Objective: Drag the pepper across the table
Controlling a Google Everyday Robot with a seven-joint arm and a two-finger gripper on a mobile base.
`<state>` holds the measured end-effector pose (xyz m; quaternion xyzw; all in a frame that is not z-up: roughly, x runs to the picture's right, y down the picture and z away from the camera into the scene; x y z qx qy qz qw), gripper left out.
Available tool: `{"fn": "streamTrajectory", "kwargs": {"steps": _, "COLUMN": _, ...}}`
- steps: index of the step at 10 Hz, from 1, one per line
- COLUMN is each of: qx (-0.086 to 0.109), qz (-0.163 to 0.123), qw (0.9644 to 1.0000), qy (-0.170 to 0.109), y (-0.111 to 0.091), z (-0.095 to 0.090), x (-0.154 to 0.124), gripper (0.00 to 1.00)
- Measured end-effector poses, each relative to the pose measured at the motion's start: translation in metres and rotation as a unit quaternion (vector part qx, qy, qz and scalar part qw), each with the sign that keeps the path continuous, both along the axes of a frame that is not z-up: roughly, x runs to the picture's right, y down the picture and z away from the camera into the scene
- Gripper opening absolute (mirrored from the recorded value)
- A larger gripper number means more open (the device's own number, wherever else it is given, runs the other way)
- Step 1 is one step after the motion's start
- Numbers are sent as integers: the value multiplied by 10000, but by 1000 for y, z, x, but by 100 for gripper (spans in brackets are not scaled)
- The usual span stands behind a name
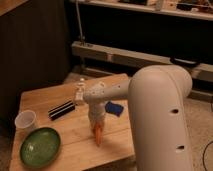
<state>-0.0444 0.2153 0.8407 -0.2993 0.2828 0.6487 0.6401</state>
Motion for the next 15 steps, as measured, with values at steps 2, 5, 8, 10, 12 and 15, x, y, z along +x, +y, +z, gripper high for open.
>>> {"fn": "streamTrajectory", "kwargs": {"steps": 2, "qx": -6, "qz": -25, "qw": 10000, "qy": 29, "y": 0, "z": -2, "x": 3, "gripper": 35}}
{"fn": "streamTrajectory", "kwargs": {"steps": 5, "qx": -4, "qz": -18, "qw": 10000, "qy": 48, "y": 0, "z": -3, "x": 7, "gripper": 35}}
{"fn": "streamTrajectory", "kwargs": {"steps": 8, "qx": -32, "qz": 209, "qw": 9993, "qy": 306, "y": 9, "z": -9, "x": 39, "gripper": 35}}
{"fn": "streamTrajectory", "kwargs": {"steps": 10, "qx": -44, "qz": 391, "qw": 9983, "qy": 440, "y": 14, "z": -12, "x": 53, "gripper": 35}}
{"fn": "streamTrajectory", "kwargs": {"steps": 12, "qx": -33, "qz": 423, "qw": 9979, "qy": 482, "y": 15, "z": -13, "x": 59, "gripper": 35}}
{"fn": "streamTrajectory", "kwargs": {"steps": 15, "qx": -29, "qz": 422, "qw": 9979, "qy": 481, "y": 14, "z": -13, "x": 59, "gripper": 35}}
